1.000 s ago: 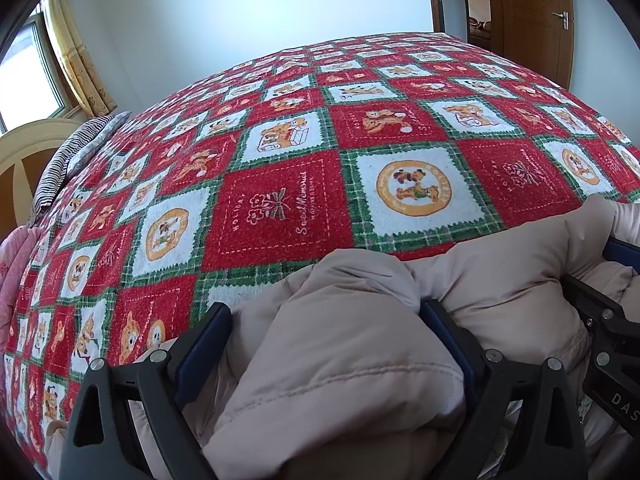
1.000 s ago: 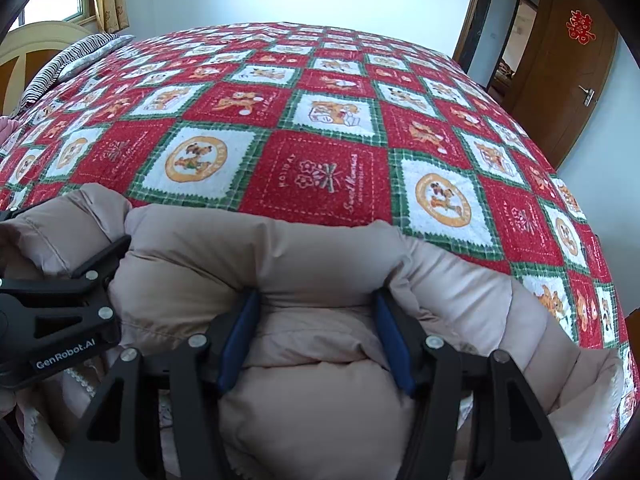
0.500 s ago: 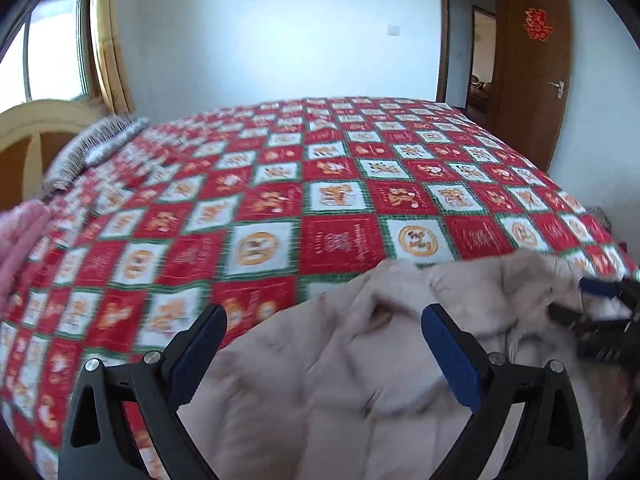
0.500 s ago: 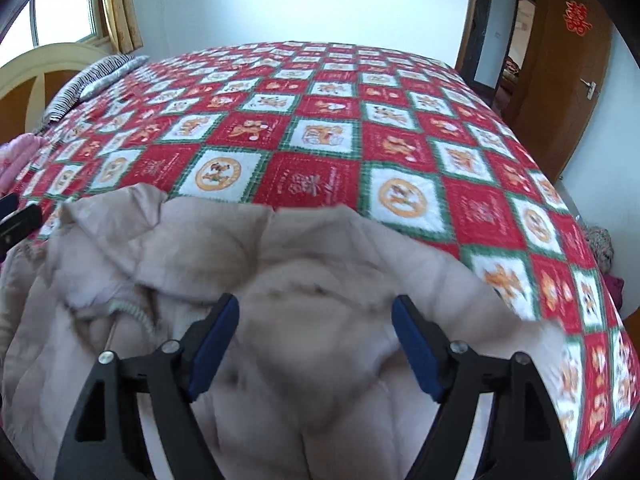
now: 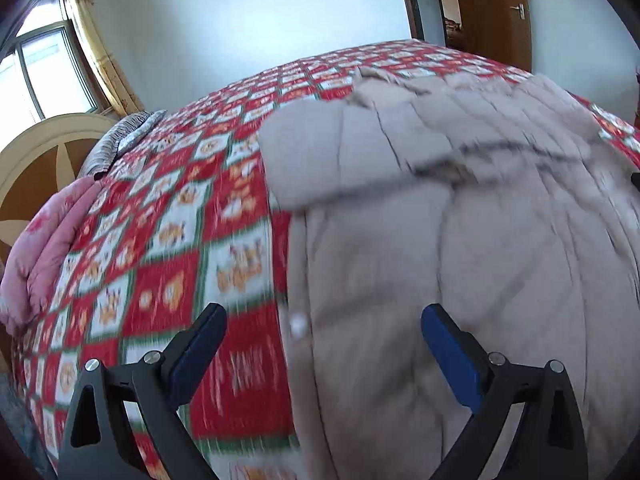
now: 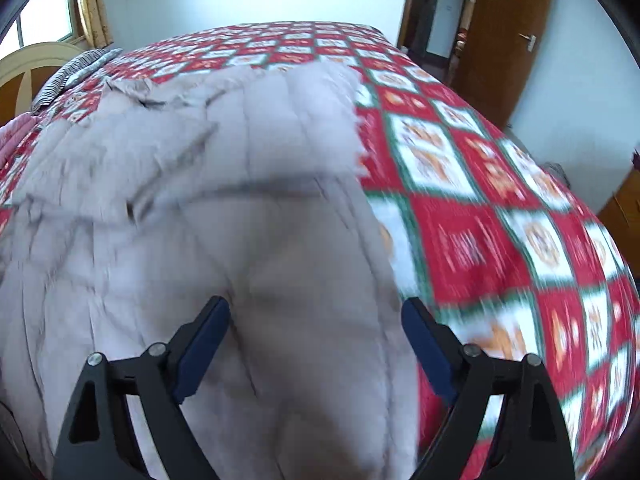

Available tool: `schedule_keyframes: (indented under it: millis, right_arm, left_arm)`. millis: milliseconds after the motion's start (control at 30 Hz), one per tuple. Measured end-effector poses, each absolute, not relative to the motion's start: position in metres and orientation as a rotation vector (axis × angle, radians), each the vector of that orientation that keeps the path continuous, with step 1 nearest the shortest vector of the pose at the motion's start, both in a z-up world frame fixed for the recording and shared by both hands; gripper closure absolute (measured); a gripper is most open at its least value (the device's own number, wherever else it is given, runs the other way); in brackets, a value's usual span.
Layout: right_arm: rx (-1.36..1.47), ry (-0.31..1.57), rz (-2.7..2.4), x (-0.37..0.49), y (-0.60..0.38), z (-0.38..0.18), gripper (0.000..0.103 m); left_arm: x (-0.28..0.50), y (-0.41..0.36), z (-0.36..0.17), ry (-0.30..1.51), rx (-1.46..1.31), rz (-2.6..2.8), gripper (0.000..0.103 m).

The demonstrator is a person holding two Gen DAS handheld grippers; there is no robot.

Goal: Fold large clothes

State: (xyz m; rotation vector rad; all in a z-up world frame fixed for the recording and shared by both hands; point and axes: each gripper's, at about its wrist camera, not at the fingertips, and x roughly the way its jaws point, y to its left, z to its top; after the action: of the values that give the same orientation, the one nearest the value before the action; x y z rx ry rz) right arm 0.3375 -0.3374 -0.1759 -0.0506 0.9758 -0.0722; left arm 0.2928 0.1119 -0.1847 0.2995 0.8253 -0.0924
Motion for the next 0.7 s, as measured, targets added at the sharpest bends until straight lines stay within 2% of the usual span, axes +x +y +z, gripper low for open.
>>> schedule_keyframes:
  millis: [500, 700]
  right_arm:
    - [0.098, 0.999, -0.049, 0.204, -0.359, -0.198, 0.013]
    - [0.127, 1.009, -0.026, 0.166, -0.356, -0.204, 0.022]
  left_arm:
    - [0.191, 0.116, -0.214, 0.834, 0.183, -0.128, 0.004]
    - [0.165, 0.116, -0.224, 0.869, 0.132, -0.175, 0.004]
